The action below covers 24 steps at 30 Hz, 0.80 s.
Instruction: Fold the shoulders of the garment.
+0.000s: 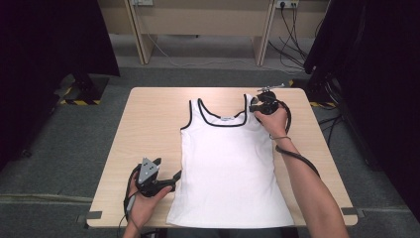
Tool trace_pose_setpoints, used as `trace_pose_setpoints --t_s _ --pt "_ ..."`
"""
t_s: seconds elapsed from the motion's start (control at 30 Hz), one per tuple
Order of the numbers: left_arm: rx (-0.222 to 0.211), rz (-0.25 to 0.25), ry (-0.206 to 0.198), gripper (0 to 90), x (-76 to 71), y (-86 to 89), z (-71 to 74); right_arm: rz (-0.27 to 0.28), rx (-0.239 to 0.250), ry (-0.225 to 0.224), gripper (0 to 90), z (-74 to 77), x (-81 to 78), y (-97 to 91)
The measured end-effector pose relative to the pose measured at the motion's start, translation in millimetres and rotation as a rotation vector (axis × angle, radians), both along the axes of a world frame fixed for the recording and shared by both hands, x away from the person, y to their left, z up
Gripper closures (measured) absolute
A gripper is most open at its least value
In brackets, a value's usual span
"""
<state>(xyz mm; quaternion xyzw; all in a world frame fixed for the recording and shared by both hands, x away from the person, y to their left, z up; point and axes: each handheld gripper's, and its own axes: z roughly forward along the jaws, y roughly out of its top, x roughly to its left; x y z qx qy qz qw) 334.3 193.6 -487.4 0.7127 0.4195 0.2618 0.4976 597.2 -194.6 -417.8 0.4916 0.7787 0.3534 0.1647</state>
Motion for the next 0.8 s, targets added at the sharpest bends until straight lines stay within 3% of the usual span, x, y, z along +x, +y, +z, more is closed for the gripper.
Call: trace_pose_setpoints --t_s 0.17,0.37,0.8 --pt "0.005 -0.001 -0.002 11.3 -0.4 -0.4 0.0 0.030 -0.038 -0.038 84.9 2.8 -12.0 7.6" --pt "0.007 -0.002 0.001 11.3 -0.4 -0.6 0.1 0.058 -0.050 -0.064 84.7 3.9 -26.3 10.2" --pt "0.013 -0.001 0.000 11.3 -0.5 -1.1 0.1 0.110 -0.069 -0.079 83.2 -3.0 -57.5 12.5"
